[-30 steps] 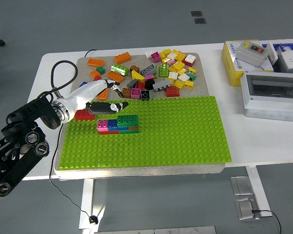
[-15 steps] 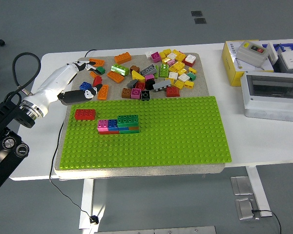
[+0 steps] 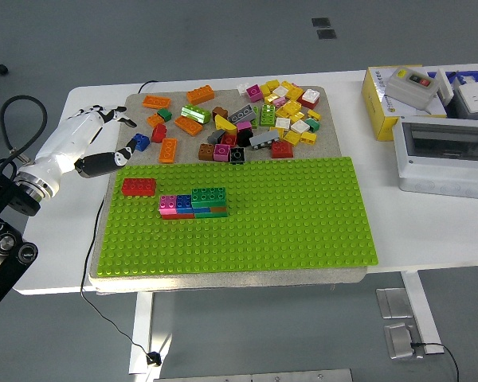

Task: Pick up the brick,pile it on top of brick,press brick,pick up the brick,pile it on top of brick,press brick

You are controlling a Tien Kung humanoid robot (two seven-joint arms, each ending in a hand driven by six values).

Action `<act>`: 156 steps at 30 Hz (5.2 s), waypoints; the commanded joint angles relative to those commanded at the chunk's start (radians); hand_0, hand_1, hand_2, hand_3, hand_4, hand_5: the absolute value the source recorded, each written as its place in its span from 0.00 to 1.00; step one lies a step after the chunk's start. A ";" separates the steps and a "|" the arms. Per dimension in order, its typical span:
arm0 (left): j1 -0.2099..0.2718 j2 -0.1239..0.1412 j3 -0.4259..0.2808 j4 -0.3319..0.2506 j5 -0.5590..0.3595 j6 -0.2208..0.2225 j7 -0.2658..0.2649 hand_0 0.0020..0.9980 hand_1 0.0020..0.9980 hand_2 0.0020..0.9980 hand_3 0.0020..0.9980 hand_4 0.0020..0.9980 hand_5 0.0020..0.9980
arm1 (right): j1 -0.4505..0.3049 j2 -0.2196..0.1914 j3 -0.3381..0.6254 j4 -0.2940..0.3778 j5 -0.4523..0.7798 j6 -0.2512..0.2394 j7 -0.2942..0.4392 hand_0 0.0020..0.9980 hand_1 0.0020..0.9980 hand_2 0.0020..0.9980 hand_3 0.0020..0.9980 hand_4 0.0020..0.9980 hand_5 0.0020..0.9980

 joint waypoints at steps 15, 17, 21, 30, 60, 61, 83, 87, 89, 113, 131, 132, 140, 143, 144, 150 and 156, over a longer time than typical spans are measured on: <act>-0.007 0.012 -0.023 0.099 0.014 0.010 -0.030 0.98 0.93 0.91 0.78 0.60 0.31 | 0.001 -0.013 0.056 0.000 -0.005 0.018 0.041 0.72 0.66 0.61 0.83 0.66 1.00; -0.011 0.008 -0.020 0.097 0.016 0.007 -0.028 0.98 0.93 0.91 0.78 0.60 0.31 | 0.000 -0.015 0.065 0.000 -0.011 0.016 0.043 0.72 0.66 0.61 0.83 0.66 1.00; -0.019 0.002 -0.016 0.103 0.017 0.003 -0.027 0.98 0.93 0.92 0.78 0.61 0.31 | 0.000 -0.019 0.083 0.000 -0.031 0.006 0.042 0.72 0.67 0.61 0.83 0.67 1.00; -0.018 -0.002 0.001 0.142 -0.041 -0.044 -0.026 0.99 0.94 0.94 0.80 0.61 0.31 | -0.001 -0.023 0.071 0.000 -0.014 -0.036 0.039 0.71 0.67 0.64 0.82 0.66 1.00; 0.014 -0.073 0.043 0.202 -0.178 0.024 -0.076 0.98 0.94 0.94 0.79 0.61 0.29 | 0.005 -0.001 0.047 0.000 -0.046 -0.037 -0.006 0.71 0.66 0.62 0.80 0.64 1.00; 0.004 -0.073 0.058 0.214 -0.175 0.026 -0.086 0.98 0.94 0.95 0.80 0.61 0.22 | 0.005 -0.001 0.046 0.000 -0.045 -0.037 -0.005 0.71 0.66 0.62 0.79 0.64 1.00; 0.084 -0.159 -0.111 0.221 -0.418 0.113 -0.322 1.00 0.98 0.94 0.81 0.66 0.17 | 0.009 -0.004 0.049 0.000 -0.063 -0.038 0.015 0.71 0.65 0.61 0.79 0.64 1.00; 0.100 -0.163 -0.111 0.213 -0.529 0.130 -0.393 0.99 0.94 0.87 0.74 0.67 0.17 | 0.009 -0.002 0.052 0.000 -0.068 -0.038 0.014 0.71 0.65 0.61 0.80 0.64 1.00; 0.105 -0.163 -0.109 0.205 -0.581 0.133 -0.409 0.99 0.94 0.87 0.74 0.67 0.17 | 0.009 -0.002 0.054 0.000 -0.072 -0.038 0.014 0.71 0.65 0.61 0.80 0.64 1.00; -0.259 -0.068 0.345 0.398 0.015 0.006 -0.085 1.00 1.00 1.00 0.73 0.70 0.23 | 0.025 -0.010 0.042 0.000 -0.059 -0.032 0.020 0.70 0.65 0.61 0.79 0.63 1.00; -0.318 -0.079 0.551 0.455 0.062 -0.006 -0.076 1.00 1.00 1.00 0.73 0.71 0.25 | 0.030 -0.016 0.032 0.000 -0.051 -0.025 0.033 0.70 0.65 0.61 0.79 0.62 1.00; -0.316 -0.078 0.546 0.454 0.055 -0.003 -0.080 1.00 1.00 1.00 0.73 0.71 0.25 | 0.030 -0.016 0.032 0.000 -0.052 -0.025 0.033 0.70 0.65 0.61 0.79 0.62 1.00; -0.322 -0.079 0.526 0.455 0.010 0.000 -0.096 1.00 1.00 1.00 0.73 0.74 0.27 | 0.029 -0.017 0.035 0.000 -0.057 -0.022 0.032 0.70 0.65 0.61 0.78 0.61 1.00; -0.330 -0.079 0.530 0.468 -0.010 -0.008 -0.098 1.00 1.00 1.00 0.73 0.74 0.27 | 0.029 -0.017 0.033 0.000 -0.055 -0.022 0.033 0.70 0.65 0.61 0.78 0.61 1.00; -0.333 -0.080 0.532 0.474 -0.017 -0.011 -0.099 1.00 1.00 1.00 0.73 0.74 0.27 | 0.029 -0.017 0.031 0.000 -0.053 -0.022 0.034 0.70 0.65 0.61 0.78 0.61 1.00; -0.347 -0.089 0.541 0.516 -0.052 -0.030 -0.101 1.00 1.00 1.00 0.73 0.74 0.27 | 0.029 -0.018 0.016 0.000 -0.043 -0.022 0.040 0.70 0.65 0.61 0.78 0.60 1.00; -0.356 -0.096 0.549 0.554 -0.075 -0.041 -0.103 1.00 1.00 1.00 0.73 0.74 0.28 | 0.030 -0.019 -0.004 0.000 -0.026 -0.022 0.049 0.70 0.65 0.61 0.78 0.60 1.00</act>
